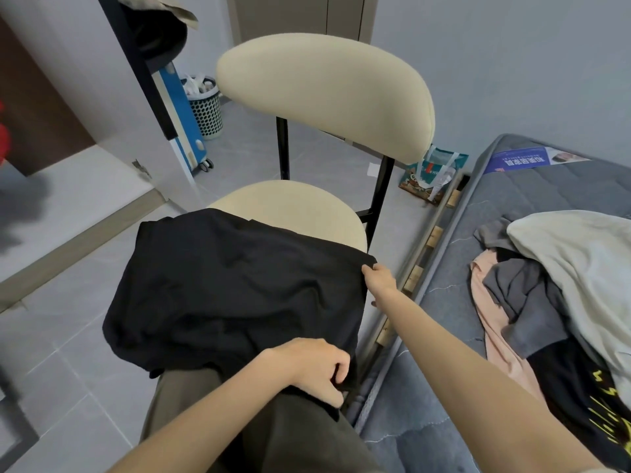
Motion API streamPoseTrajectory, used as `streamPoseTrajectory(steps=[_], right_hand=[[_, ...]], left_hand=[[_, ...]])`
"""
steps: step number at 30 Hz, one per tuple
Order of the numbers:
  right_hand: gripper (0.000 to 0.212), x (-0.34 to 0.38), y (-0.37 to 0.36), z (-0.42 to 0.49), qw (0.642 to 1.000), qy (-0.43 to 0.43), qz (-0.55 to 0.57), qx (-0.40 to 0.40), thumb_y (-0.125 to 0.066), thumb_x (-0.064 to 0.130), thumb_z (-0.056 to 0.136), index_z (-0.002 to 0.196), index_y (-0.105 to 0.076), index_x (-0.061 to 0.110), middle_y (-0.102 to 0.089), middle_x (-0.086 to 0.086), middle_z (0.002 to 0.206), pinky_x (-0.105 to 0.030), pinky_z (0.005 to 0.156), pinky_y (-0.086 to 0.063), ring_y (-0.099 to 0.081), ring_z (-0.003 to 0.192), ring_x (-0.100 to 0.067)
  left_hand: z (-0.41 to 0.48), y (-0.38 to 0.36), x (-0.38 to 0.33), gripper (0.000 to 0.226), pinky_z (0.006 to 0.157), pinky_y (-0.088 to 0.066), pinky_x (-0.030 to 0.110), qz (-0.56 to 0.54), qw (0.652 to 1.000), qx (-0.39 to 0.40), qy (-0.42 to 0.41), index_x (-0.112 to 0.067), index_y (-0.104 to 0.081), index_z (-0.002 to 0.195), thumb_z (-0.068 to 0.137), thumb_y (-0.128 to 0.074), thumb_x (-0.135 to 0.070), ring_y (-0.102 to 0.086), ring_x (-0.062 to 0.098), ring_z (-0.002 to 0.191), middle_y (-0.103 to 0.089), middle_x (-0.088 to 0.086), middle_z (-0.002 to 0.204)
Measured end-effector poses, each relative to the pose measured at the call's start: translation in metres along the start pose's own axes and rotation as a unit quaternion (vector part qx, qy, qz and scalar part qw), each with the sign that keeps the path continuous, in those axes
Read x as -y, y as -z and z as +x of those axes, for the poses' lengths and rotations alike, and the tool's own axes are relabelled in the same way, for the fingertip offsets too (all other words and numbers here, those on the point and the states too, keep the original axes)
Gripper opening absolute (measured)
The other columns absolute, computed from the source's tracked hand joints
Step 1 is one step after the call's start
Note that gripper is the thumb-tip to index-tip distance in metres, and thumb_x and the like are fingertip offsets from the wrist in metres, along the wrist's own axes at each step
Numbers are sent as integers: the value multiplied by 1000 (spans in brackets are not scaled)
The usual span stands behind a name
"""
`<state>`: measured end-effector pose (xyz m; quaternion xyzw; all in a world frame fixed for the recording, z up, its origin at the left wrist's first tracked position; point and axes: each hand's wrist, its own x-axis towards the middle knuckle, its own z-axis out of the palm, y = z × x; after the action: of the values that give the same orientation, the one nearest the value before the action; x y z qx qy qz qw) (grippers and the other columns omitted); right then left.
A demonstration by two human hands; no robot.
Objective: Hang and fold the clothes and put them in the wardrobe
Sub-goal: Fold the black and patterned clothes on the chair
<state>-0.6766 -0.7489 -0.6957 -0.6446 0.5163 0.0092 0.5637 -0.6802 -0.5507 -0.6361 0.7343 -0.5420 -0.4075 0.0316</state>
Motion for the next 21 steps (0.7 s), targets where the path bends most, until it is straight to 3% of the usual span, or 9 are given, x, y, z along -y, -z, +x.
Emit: streamPoseTrajectory(steps=[2, 4, 6, 8, 10, 11, 15, 18, 21], right_hand=[[55, -3, -4, -5, 998, -43, 42, 3, -49, 40, 97, 144, -29, 19, -35, -11, 143, -50, 103, -36, -39, 128, -35], [72, -6, -7, -11, 988, -115, 95, 37, -56, 51, 91, 145, -18, 21, -36, -4, 136, -57, 94, -37, -41, 126, -38], [80, -11, -9, -20, 975, -174, 111, 86, -59, 61, 85, 143, -25, 18, -46, -8, 133, -53, 82, -41, -50, 109, -35], [70, -15, -12, -25, 970, -168, 127, 123, -60, 61, 84, 134, -44, 14, -57, -7, 115, -40, 74, -45, -55, 91, -25], [54, -16, -15, -25, 986, -92, 117, 80, -60, 47, 91, 130, -51, 10, -61, -8, 112, -35, 71, -49, -59, 92, -25], [46, -12, -16, -23, 994, -32, 93, 41, -58, 38, 94, 130, -52, 9, -62, -10, 119, -34, 78, -49, -60, 101, -27], [42, 24, -10, -20, 982, 189, 14, -21, -50, 25, 100, 139, -44, 11, -58, -9, 131, -37, 98, -45, -54, 119, -29], [33, 62, -5, -8, 958, 280, -33, -57, -49, 26, 100, 131, -48, 13, -61, -9, 122, -40, 95, -47, -57, 112, -28], [31, 95, -8, 10, 945, 309, -45, -94, -46, 27, 101, 130, -50, 17, -62, -8, 122, -44, 97, -47, -56, 112, -26]], left_hand=[[2, -3, -1, 29, 62, -37, 25, 8, 1000, -23, 16, -28, -58, 84, 74, -68, -52, -47, 2, 63, -51, -15, 66], [4, 1, 0, 30, 64, -42, 23, -19, 994, -107, 28, -29, -61, 74, 75, -62, -59, -50, -1, 60, -54, -16, 60], [5, 9, 5, 29, 66, -44, 22, -52, 976, -206, 38, -29, -60, 68, 80, -57, -55, -53, 1, 63, -57, -13, 62], [5, 16, 14, 23, 71, -44, 26, -54, 955, -288, 44, -31, -59, 73, 85, -55, -49, -51, 3, 73, -57, -12, 71], [5, 19, 28, 15, 84, -43, 29, -40, 940, -335, 57, -34, -63, 92, 89, -54, -45, -48, 5, 91, -55, -15, 92], [5, 20, 35, 21, 91, -40, 31, -30, 935, -346, 72, -34, -61, 107, 91, -52, -44, -46, 8, 102, -54, -14, 106], [10, 26, 62, 46, 115, -21, 42, -19, 928, -342, 149, -36, -34, 146, 100, -40, -39, -19, 23, 142, -23, -5, 155], [15, 37, 75, 53, 117, -9, 52, -43, 930, -304, 200, -46, -10, 151, 103, -32, -40, 4, 35, 147, 6, -5, 162], [17, 49, 90, 56, 117, -7, 54, -55, 931, -289, 218, -50, 0, 149, 103, -30, -40, 6, 37, 147, 11, -5, 162]])
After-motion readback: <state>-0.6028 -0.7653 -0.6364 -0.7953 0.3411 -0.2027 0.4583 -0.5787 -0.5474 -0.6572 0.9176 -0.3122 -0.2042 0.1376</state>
